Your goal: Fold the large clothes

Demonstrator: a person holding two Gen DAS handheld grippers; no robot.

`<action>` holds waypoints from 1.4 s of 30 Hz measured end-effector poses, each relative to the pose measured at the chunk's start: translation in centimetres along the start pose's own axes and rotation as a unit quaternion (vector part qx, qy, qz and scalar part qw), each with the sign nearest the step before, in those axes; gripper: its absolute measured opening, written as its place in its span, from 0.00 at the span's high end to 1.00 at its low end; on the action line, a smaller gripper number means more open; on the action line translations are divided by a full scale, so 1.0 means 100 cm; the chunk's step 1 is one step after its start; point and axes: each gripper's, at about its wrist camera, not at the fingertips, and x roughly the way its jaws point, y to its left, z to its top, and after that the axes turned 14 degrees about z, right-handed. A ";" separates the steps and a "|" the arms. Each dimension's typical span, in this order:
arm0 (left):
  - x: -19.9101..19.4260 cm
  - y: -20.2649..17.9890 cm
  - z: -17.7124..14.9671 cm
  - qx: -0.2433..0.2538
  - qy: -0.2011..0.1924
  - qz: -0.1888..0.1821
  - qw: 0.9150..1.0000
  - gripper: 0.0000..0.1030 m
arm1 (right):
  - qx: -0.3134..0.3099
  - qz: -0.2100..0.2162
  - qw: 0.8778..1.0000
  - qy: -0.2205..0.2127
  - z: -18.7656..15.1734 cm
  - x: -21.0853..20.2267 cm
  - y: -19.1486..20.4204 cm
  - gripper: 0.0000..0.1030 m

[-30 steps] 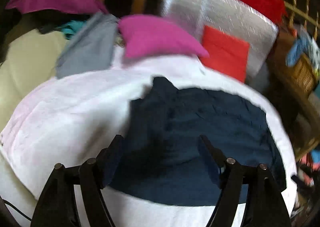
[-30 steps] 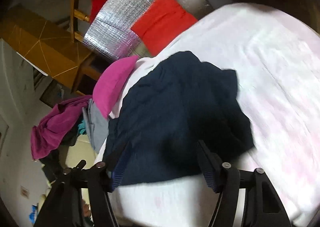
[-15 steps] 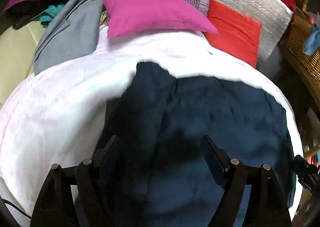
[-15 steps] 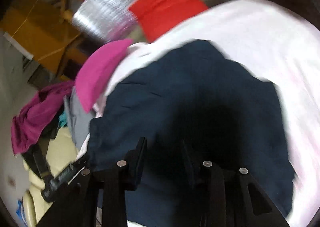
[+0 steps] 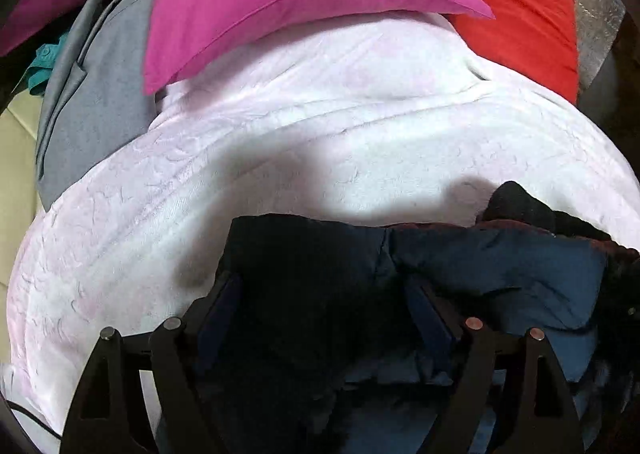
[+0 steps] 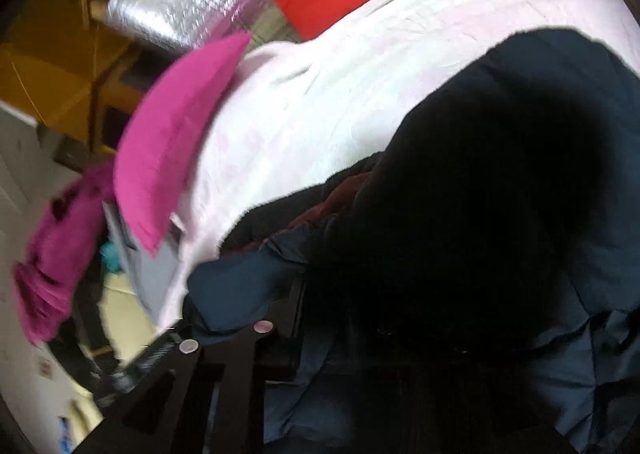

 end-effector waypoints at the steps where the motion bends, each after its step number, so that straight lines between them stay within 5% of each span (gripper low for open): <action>1: -0.004 0.006 -0.003 -0.007 -0.005 -0.009 1.000 0.18 | -0.008 0.006 1.000 -0.023 -0.001 -0.016 0.004 0.78; 3: -0.021 0.021 -0.013 -0.026 -0.023 -0.022 0.999 0.18 | -0.024 0.013 0.998 -0.059 -0.003 -0.044 0.010 0.74; 6: -0.052 0.042 -0.037 -0.041 -0.051 -0.019 0.998 0.18 | -0.062 -0.050 0.993 -0.090 -0.015 -0.086 0.015 0.55; 10: -0.073 0.051 -0.075 -0.044 -0.065 -0.001 0.997 0.16 | -0.037 -0.104 0.992 -0.067 -0.030 -0.092 -0.011 0.52; 13: -0.042 0.040 -0.092 -0.010 -0.021 0.024 0.999 0.13 | -0.028 -0.095 0.993 -0.066 -0.037 -0.105 -0.032 0.56; 19: -0.062 0.053 -0.106 -0.022 -0.068 0.016 0.997 0.13 | -0.083 -0.065 0.988 -0.111 -0.078 -0.170 0.007 0.48; 24: -0.081 0.075 -0.131 -0.051 -0.073 -0.022 0.996 0.13 | -0.104 -0.050 0.990 -0.079 -0.128 -0.195 0.021 0.56; 25: -0.081 0.077 -0.138 -0.050 -0.061 -0.019 0.997 0.13 | -0.106 -0.060 0.991 -0.063 -0.136 -0.195 0.018 0.65; 27: -0.075 0.076 -0.148 -0.039 -0.051 -0.016 0.998 0.13 | -0.093 -0.107 0.990 -0.019 -0.151 -0.181 0.003 0.65; 31: -0.052 0.078 -0.157 -0.049 -0.028 -0.023 0.998 0.00 | -0.040 -0.090 0.995 0.002 -0.147 -0.168 -0.027 0.69; 34: -0.034 0.084 -0.158 -0.081 -0.015 -0.060 0.995 0.00 | -0.021 -0.070 0.997 0.003 -0.144 -0.171 -0.034 0.69; 42: -0.055 0.072 -0.165 -0.044 -0.046 -0.025 0.998 0.00 | -0.011 -0.075 0.997 0.003 -0.143 -0.169 -0.036 0.67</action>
